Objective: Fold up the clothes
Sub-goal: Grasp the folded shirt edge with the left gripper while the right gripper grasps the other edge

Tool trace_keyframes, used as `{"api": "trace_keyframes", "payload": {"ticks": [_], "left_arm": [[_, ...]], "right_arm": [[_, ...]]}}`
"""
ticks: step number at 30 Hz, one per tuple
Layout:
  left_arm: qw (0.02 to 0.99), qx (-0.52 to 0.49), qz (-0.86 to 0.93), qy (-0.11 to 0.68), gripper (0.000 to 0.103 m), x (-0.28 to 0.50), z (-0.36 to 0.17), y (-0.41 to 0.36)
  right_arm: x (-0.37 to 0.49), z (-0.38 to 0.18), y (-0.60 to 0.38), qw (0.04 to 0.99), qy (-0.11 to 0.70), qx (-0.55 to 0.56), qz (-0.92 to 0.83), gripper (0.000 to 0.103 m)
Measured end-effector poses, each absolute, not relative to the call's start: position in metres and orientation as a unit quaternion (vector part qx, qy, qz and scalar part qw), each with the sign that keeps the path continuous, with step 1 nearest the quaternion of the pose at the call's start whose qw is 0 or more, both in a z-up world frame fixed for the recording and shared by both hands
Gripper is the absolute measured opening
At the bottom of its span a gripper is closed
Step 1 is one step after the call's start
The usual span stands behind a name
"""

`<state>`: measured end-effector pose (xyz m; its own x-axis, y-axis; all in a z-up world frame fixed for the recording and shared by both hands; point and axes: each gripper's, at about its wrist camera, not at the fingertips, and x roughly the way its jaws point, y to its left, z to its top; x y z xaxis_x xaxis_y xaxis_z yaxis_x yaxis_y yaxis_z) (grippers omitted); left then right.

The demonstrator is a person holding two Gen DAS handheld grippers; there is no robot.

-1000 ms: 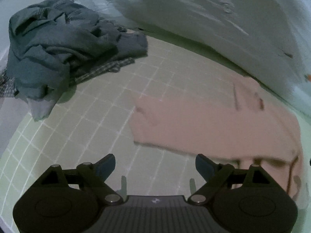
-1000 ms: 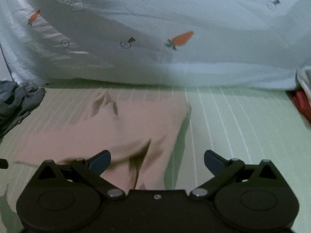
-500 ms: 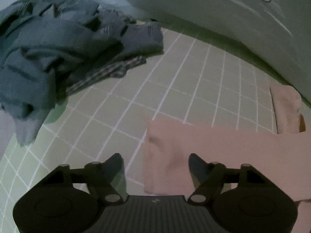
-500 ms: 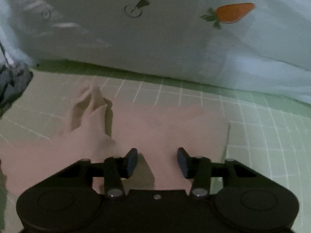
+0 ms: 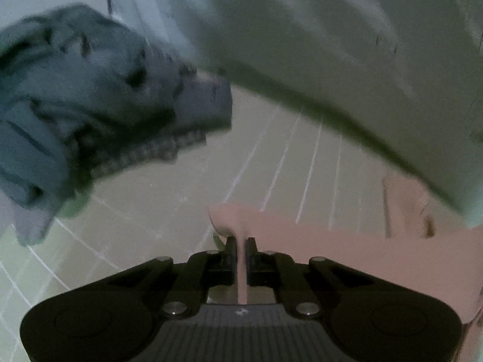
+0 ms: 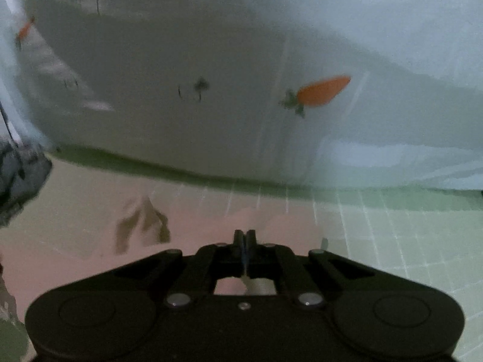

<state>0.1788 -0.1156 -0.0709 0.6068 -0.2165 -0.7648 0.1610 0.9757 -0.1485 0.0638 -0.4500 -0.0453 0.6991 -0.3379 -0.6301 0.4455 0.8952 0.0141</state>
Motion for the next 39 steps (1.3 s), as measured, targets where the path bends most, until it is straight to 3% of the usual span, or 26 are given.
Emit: {"api": "trace_keyframes", "payload": {"ticks": [7,20,23,28,31,35,36,37,39], "left_arm": [[0.927,-0.049,-0.059,0.367,0.006,0.171,-0.032,-0.088],[0.895,-0.041,-0.040,0.442,0.007,0.187,-0.091,-0.090],[0.893,-0.040,-0.041,0.446,0.007,0.189,-0.095,-0.089],[0.889,-0.037,-0.041,0.455,0.007,0.191,-0.100,-0.088],[0.885,-0.036,-0.039,0.463,0.007,0.193,-0.106,-0.087],[0.881,-0.043,-0.036,0.470,0.007,0.196,-0.112,-0.084],[0.880,-0.044,-0.036,0.471,0.007,0.196,-0.113,-0.083],[0.880,-0.044,-0.035,0.471,0.007,0.197,-0.114,-0.083],[0.880,-0.043,-0.036,0.472,0.007,0.197,-0.115,-0.083]], "right_arm": [[0.068,-0.024,-0.438,0.936,0.290,0.083,-0.179,0.001],[0.119,-0.085,-0.439,0.908,0.375,0.099,-0.162,0.002],[0.119,-0.094,-0.446,0.897,0.388,0.121,-0.170,0.013],[0.087,-0.076,-0.460,0.897,0.336,0.171,-0.230,0.057],[0.074,-0.073,-0.476,0.884,0.328,0.198,-0.269,0.064],[0.071,-0.088,-0.505,0.844,0.354,0.252,-0.314,0.063],[0.071,-0.091,-0.512,0.842,0.353,0.266,-0.309,0.055],[0.073,-0.093,-0.516,0.843,0.354,0.272,-0.300,0.034],[0.077,-0.093,-0.522,0.851,0.358,0.270,-0.274,0.007]]}}
